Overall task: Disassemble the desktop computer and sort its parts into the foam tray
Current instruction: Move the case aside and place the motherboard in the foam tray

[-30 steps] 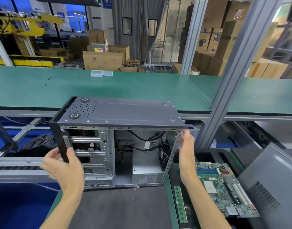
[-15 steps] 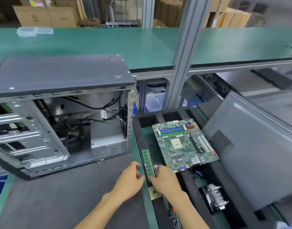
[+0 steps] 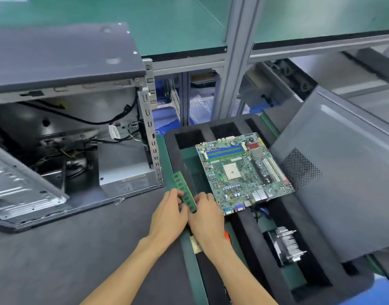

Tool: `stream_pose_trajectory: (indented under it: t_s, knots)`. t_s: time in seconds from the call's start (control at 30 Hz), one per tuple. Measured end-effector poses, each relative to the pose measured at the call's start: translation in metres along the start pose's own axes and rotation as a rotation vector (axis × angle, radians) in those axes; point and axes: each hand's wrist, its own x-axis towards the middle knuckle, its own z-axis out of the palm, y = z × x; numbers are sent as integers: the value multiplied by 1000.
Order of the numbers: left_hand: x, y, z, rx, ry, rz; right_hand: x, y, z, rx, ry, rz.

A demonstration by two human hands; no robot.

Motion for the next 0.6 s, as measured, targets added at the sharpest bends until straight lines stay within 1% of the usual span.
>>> stream_pose_trajectory:
  t_s: [0.1,0.27,0.37,0.47,0.53,0.6]
  knots:
    - [2,-4,-5,-16,6,11,10,-7,6,14,8,-22]
    - [5,-7,-13,-84,-12,42,16,-9,11,-62,25,-43]
    - [-3,-9,-17,-35,-20,97,13,-5,12,-63,18,-56]
    - [-18,-13,-18,25,-115,156,8,1,8,-42,-8,-94]
    - [-28,-15,-17,66,-177,203,5,7,2,27,-3,-95]
    - [-37,-16,-12,180,-227,300,3,14,-5,123,-4,-80]
